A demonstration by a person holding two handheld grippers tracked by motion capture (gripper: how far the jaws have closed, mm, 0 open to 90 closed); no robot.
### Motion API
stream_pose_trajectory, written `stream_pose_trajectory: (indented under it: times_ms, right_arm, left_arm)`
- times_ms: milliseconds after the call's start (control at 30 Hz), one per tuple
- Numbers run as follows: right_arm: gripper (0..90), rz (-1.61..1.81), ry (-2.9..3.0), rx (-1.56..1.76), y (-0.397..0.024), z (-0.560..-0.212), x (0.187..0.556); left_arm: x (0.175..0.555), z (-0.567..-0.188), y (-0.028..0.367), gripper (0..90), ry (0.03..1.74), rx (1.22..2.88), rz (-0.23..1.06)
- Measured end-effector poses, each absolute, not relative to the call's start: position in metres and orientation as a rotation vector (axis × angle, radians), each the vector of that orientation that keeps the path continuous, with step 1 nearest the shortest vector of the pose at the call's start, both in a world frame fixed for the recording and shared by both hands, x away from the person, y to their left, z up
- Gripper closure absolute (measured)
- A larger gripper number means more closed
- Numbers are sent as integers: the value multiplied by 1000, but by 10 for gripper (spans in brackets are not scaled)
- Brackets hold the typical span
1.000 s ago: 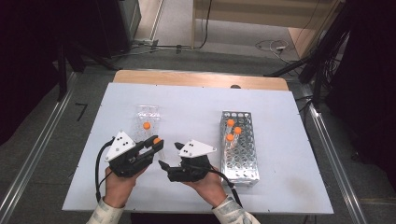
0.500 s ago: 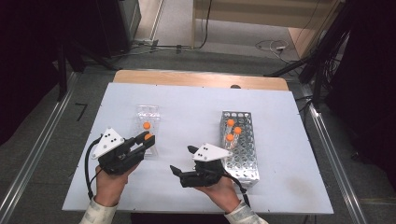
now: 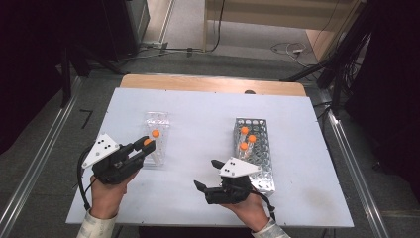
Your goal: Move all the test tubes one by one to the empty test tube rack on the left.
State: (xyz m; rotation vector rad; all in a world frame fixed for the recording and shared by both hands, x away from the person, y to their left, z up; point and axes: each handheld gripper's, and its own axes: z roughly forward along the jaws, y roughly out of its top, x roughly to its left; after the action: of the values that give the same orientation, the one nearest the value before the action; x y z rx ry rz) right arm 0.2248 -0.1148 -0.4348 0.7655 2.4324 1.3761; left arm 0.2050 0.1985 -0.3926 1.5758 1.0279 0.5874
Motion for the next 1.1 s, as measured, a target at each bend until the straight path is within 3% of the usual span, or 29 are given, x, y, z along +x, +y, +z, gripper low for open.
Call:
stream_pose_trajectory:
  times_ms: [1100]
  right_arm:
    - [201, 1413, 2385, 841, -164, -434, 218]
  left_arm:
    - [217, -383, 220, 703, 1077, 1551, 694]
